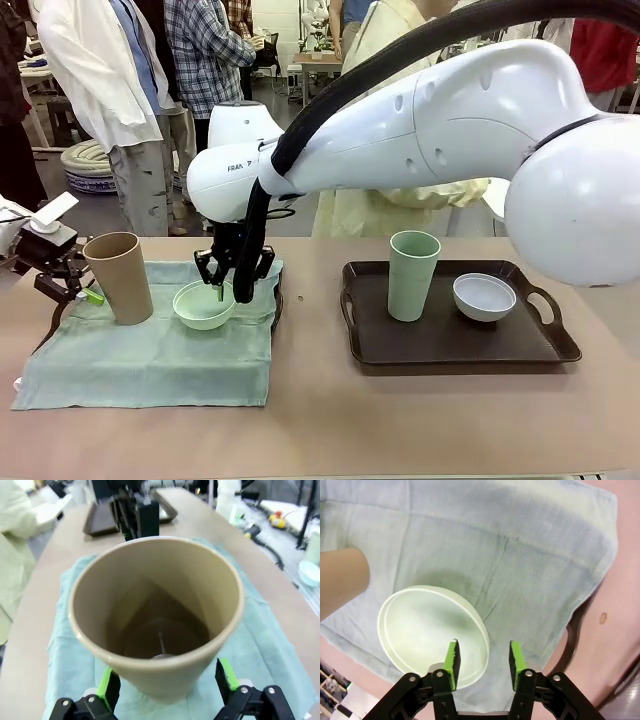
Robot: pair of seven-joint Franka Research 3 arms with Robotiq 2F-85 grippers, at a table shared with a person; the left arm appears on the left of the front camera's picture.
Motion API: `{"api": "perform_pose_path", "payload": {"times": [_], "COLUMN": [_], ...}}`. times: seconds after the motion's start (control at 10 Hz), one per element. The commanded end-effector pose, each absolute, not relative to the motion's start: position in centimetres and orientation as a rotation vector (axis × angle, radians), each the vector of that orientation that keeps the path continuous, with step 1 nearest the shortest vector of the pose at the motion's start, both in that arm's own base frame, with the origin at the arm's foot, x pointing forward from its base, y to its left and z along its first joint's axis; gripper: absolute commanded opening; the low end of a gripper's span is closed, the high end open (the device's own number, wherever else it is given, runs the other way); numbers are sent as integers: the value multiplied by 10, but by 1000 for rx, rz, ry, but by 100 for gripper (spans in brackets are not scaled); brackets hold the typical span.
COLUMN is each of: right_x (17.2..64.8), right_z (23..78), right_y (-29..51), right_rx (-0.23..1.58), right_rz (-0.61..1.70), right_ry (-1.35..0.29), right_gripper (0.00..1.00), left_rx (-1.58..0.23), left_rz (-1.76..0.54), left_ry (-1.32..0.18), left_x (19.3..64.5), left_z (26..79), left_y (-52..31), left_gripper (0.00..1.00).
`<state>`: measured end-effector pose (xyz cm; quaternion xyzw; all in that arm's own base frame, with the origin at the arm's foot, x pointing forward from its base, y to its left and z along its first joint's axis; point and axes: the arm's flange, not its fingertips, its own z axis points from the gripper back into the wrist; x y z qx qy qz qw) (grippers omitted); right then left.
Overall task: Set up a tray with a mat and arrange the tableware.
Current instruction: Place the Picnic Bowl and Reusable plastic cup back onto the Handle tray in front of the human's position.
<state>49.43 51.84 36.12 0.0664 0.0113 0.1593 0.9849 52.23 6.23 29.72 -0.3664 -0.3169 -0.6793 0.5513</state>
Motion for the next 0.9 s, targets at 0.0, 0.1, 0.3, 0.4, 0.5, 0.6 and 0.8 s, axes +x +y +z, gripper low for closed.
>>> {"api": "perform_pose_path", "payload": {"times": [0.0,0.1,0.3,0.4,0.5,0.6,0.8], "right_x": [479,475,465,456,447,439,422], "right_z": [374,383,403,416,431,444,475], "right_y": [497,488,475,471,462,452,426], "right_rx": [135,131,135,128,119,102,83], "right_rz": [308,297,277,270,256,220,159], "right_ry": [19,20,-10,-31,-37,-9,-9], "right_gripper": [100,72,72,72,72,72,72], "left_rx": [-752,-682,-491,-393,-300,-211,-119], "left_rz": [-1605,-1572,-1475,-1412,-1300,-1221,-1144], "left_ry": [-631,-510,-324,-296,-278,-260,-222], "left_x": [514,506,490,480,470,461,446], "left_z": [320,336,373,393,411,425,458], "left_y": [75,79,72,66,57,47,29], "left_gripper": [100,100,100,100,100,100,100]}}
